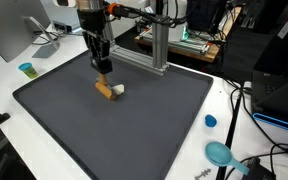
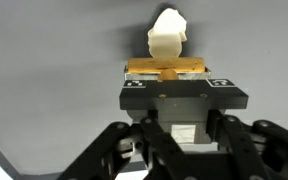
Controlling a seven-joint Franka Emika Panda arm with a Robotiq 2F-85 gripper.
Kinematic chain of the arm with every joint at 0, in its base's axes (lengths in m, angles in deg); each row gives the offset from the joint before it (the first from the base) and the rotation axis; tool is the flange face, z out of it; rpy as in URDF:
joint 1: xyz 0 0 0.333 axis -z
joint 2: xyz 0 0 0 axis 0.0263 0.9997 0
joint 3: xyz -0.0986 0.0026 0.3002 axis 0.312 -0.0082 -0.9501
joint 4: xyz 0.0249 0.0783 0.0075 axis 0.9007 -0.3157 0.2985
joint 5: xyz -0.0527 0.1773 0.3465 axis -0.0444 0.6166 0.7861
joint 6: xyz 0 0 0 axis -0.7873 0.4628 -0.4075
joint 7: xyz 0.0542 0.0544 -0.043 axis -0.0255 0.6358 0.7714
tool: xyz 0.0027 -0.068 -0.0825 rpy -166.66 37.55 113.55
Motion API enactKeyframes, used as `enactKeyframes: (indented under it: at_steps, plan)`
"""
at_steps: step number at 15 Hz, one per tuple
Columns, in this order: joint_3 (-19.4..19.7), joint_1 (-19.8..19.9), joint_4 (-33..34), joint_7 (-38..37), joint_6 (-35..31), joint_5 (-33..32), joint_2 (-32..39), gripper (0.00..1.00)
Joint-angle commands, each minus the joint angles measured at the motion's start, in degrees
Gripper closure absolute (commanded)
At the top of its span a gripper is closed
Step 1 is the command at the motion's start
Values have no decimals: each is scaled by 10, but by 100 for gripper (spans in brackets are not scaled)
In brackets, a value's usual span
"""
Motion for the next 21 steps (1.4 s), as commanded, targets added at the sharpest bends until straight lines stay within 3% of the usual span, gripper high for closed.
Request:
enactKeyframes:
  at_steps: [1, 5, 10, 15, 21]
  plan:
    - [10, -12, -12, -14, 38, -30, -16, 78]
    - [12, -13, 9, -21, 52, -40, 32, 78]
    - [10, -14, 51, -9, 173, -49, 50, 78]
    - [6, -13, 76, -2, 198, -38, 74, 78]
    - [3, -11, 101, 8, 277, -33, 97, 78]
